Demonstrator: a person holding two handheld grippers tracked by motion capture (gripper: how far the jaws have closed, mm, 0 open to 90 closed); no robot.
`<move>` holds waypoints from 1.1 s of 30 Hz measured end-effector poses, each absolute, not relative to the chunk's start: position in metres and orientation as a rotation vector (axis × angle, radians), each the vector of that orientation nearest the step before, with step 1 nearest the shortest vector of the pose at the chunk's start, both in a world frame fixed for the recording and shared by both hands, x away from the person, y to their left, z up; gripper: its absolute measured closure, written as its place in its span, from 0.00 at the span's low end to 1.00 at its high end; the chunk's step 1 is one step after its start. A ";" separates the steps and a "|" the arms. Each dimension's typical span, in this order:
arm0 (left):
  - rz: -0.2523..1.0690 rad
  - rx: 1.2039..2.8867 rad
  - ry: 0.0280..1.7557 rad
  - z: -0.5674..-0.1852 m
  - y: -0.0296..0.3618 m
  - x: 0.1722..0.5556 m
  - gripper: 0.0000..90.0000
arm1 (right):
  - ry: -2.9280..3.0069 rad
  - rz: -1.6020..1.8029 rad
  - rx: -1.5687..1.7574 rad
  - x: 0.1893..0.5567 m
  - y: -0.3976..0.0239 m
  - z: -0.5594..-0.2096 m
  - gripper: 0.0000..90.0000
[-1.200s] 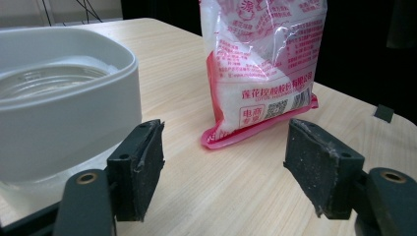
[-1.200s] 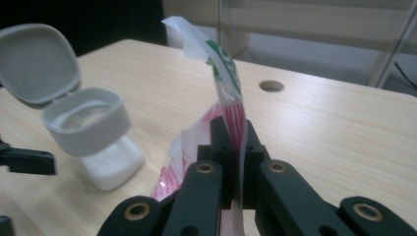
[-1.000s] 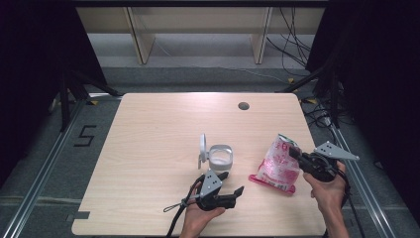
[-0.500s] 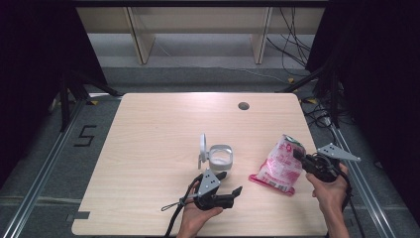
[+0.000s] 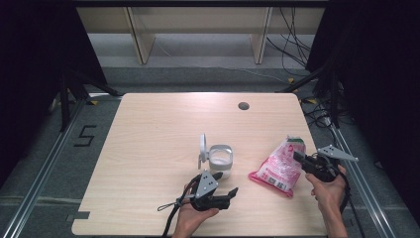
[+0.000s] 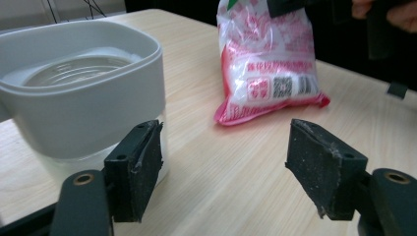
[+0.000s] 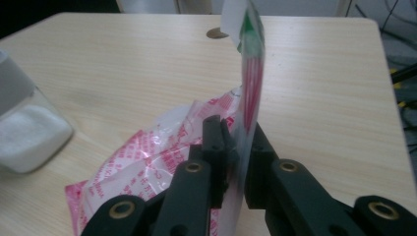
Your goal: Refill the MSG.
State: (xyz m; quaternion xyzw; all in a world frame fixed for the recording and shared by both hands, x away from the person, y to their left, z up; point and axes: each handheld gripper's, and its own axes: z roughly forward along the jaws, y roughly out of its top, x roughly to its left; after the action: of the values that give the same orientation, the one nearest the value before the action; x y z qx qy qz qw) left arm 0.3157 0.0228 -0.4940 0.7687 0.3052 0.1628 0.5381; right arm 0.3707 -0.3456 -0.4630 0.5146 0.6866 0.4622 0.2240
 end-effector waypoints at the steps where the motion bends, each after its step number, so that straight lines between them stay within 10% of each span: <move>1: 0.385 1.821 0.726 -0.494 0.024 0.316 0.32 | 1.917 1.227 1.379 0.372 -0.347 -0.464 0.90; 19: 0.405 1.820 0.741 -0.487 0.058 0.315 0.32 | 1.870 1.138 1.520 0.370 -0.344 -0.472 0.58; 33: 0.431 1.780 0.795 -0.482 0.087 0.321 0.34 | 1.828 1.113 1.578 0.361 -0.345 -0.469 0.50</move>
State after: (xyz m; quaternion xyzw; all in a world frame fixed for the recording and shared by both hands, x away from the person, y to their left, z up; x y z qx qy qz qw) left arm 0.3208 0.0870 -0.4825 0.7495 0.3348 0.1816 0.5415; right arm 0.3612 -0.3452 -0.4692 0.5763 0.6675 0.4064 0.2390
